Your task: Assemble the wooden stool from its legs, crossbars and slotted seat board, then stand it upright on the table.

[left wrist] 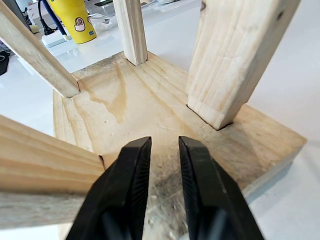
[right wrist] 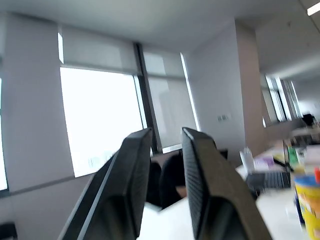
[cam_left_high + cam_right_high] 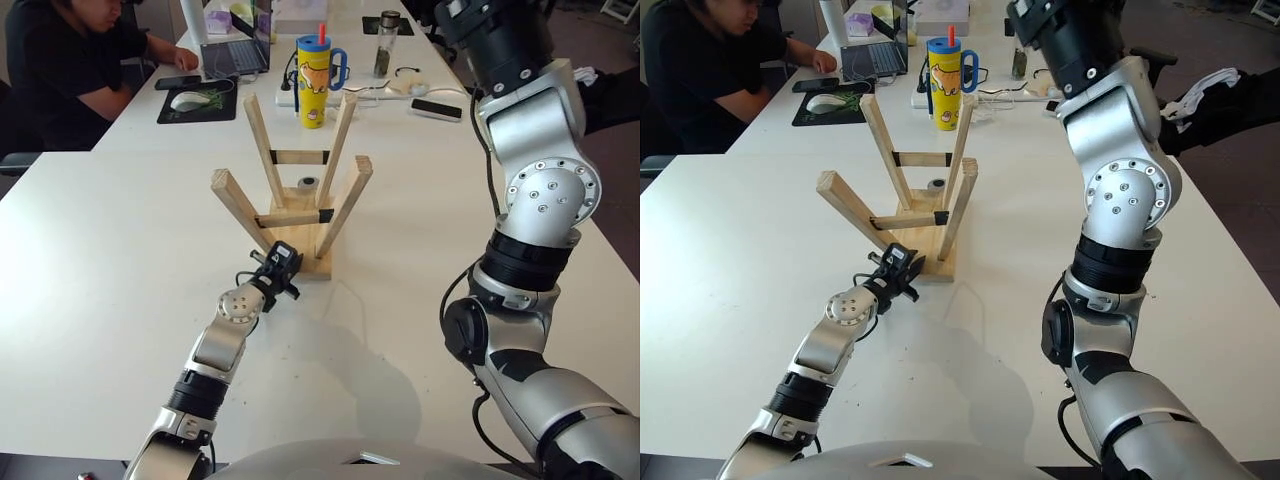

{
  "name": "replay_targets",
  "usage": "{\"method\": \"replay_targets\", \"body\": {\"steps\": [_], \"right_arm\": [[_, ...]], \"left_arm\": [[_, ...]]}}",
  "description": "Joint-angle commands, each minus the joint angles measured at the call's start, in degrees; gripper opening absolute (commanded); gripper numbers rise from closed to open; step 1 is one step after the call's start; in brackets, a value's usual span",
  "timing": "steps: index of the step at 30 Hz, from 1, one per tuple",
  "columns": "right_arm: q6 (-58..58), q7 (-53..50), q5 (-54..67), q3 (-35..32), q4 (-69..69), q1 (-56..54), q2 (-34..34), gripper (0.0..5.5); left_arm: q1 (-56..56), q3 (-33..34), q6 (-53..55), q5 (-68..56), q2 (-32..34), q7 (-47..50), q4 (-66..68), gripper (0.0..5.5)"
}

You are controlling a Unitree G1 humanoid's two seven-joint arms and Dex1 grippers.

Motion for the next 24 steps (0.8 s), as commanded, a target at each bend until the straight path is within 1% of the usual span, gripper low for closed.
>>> {"method": "replay_targets", "body": {"steps": [1, 2, 3, 5, 9, 14, 17, 18, 19, 20, 21, 22, 23, 24], "right_arm": [[16.0, -5.8, -7.6, 18.1, 3.9, 26.4, -0.1, 1.11], [15.2, -6.4, -8.3, 17.9, 2.3, 27.1, -0.3, 1.11], [12.9, -6.2, -7.3, 15.5, 0.8, 24.9, 1.1, 1.11], [5.7, -3.4, -7.1, 11.8, -1.2, 16.8, 2.0, 1.11], [-4.2, -0.5, -3.5, 1.0, -1.7, 2.3, 2.3, 1.11], [-10.6, 2.6, 3.0, -9.1, -3.5, -10.9, -0.6, 1.11], [-12.4, 2.8, 5.7, -11.5, -3.5, -14.8, -1.1, 1.11], [-10.3, 1.4, 6.0, -10.5, -3.6, -13.6, -1.0, 1.11], [-5.6, -1.4, 5.2, -7.6, -2.9, -9.5, 0.0, 1.11], [1.3, -5.3, 3.8, -3.3, -1.4, -3.0, 0.8, 1.11], [8.9, -7.4, 1.0, 4.8, 0.3, 7.1, 0.1, 1.11], [14.9, -9.5, -0.2, 10.2, 1.9, 17.0, 0.2, 1.11], [16.5, -9.6, -3.1, 16.3, 2.9, 25.3, -1.5, 1.11], [18.0, -8.8, -4.6, 20.6, 3.3, 30.3, -2.9, 1.11]], "left_arm": [[4.0, -1.8, 6.8, 0.4, -0.1, -1.0, 3.4, 1.03], [3.8, -2.0, 7.2, 0.4, 0.0, -1.3, 3.4, 1.03], [3.9, -1.8, 7.5, 0.3, 0.1, -1.3, 3.2, 1.03], [4.4, -1.8, 7.8, 0.5, 0.3, -1.1, 3.0, 1.03], [4.4, -2.2, 7.9, 0.7, 0.2, -1.0, 4.9, 1.03], [4.1, -2.4, 7.8, 0.5, 0.1, -0.9, 6.1, 1.03], [4.5, -2.0, 7.8, 0.3, 0.1, -0.5, 6.0, 1.03], [4.6, -1.9, 7.9, 0.2, 0.1, -0.4, 5.8, 1.03], [4.6, -1.8, 8.0, 0.2, 0.1, -0.4, 5.6, 1.03], [4.8, -1.7, 8.2, 0.0, 0.1, -0.4, 5.2, 1.03], [4.7, -1.8, 8.4, -0.1, 0.1, -0.6, 4.8, 1.03], [4.6, -2.0, 8.7, 0.0, 0.1, -0.8, 4.5, 1.03], [4.3, -2.2, 8.9, 0.0, 0.1, -1.0, 4.1, 1.03], [4.2, -2.3, 9.1, -0.1, 0.1, -1.2, 3.8, 1.03]]}}
